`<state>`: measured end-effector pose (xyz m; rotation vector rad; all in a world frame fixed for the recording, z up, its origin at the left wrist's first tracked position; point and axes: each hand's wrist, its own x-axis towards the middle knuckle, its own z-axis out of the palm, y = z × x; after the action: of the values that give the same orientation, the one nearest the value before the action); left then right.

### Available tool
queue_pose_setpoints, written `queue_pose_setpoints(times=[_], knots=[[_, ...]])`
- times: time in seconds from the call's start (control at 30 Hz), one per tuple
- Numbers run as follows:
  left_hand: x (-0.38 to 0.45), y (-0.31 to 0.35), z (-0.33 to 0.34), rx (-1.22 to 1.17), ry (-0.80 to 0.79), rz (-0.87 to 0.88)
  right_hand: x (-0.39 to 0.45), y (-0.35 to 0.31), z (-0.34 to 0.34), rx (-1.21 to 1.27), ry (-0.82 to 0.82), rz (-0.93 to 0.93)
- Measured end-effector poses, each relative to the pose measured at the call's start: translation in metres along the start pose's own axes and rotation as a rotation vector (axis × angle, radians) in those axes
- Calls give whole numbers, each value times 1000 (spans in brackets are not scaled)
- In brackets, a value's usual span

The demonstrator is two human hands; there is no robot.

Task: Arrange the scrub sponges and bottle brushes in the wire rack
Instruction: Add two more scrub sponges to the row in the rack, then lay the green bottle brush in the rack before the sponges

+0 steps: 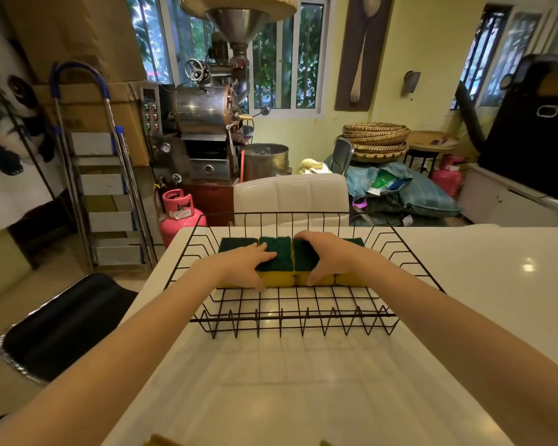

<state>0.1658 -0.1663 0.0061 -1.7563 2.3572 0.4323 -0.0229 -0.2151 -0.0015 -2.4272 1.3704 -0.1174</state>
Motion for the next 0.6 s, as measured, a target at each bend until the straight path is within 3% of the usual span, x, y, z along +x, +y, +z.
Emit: queue_pose_setpoints(times=[0.2, 0.47, 0.6], knots=[[-14, 31, 1, 26, 109, 14, -13, -10, 4, -132, 52, -39], [-80, 95, -17, -191, 185, 255, -89, -28, -18, 61, 214, -99], [-110, 120, -7, -215, 224, 361, -153, -31, -20, 124, 385, -146]])
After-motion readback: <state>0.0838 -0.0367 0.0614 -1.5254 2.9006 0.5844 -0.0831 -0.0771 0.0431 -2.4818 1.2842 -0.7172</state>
